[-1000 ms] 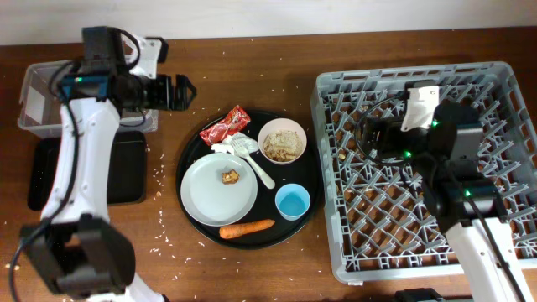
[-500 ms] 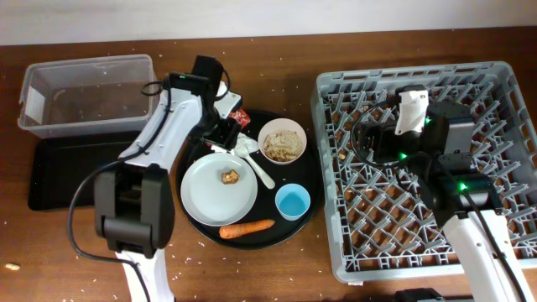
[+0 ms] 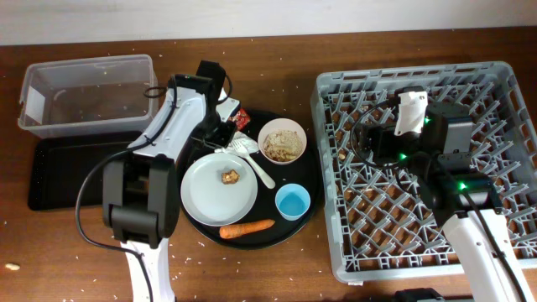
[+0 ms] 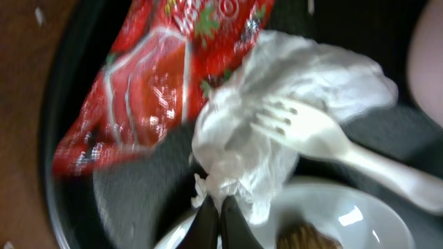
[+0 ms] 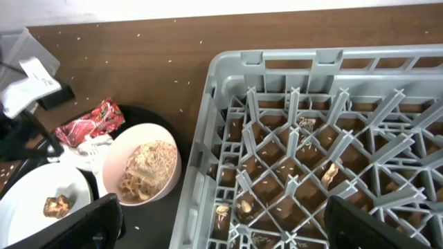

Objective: Sort waste into correct bins and load items into the dishwasher rack
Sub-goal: 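Carry the white napkin with the left gripper into the clear bin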

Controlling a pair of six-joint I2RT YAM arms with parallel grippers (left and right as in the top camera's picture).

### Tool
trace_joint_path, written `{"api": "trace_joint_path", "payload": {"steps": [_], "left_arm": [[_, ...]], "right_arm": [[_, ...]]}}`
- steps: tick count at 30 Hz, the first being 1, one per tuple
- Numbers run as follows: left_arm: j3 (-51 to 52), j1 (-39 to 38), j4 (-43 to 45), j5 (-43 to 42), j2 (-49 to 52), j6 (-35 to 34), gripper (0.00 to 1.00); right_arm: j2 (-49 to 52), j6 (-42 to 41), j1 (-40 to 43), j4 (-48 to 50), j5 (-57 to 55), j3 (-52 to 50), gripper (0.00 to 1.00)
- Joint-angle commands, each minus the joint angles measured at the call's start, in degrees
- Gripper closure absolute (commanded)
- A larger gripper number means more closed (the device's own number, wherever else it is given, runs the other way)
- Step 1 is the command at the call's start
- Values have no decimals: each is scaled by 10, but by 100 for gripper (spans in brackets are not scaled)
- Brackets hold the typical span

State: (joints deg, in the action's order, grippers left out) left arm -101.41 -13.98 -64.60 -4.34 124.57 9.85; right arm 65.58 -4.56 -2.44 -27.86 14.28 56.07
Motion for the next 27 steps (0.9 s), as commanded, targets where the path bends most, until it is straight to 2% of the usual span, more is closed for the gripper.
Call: {"api": "trace_joint_path", "payload": {"steps": [1,4,8,14,18,20,23,27], "left_arm": [[-113,1,-56,-8,2,-14,99],[-208,2,-111,-7,2,-14,99],[-257,12,-145,-1,2,-15,99],[-390,103,-169,-3,2,-30,99],[-393,188,-101,26,6,-78,99],[-392,250,-66,28,35,-80,99],[-392,264,-79,67,99,-80,99],[-392,265,-90,74,105,-80,99]], "right_arm": [[2,-3,2,1,1,9,8],[2,-3,2,1,1,9,8],[2,-3,2,1,1,9,8],[2,-3,2,2,1,9,8],[2,-3,2,2,1,9,8],[2,-3,2,2,1,9,8],[2,-3,2,1,1,9,8],[2,-3,2,1,1,9,8]]}}
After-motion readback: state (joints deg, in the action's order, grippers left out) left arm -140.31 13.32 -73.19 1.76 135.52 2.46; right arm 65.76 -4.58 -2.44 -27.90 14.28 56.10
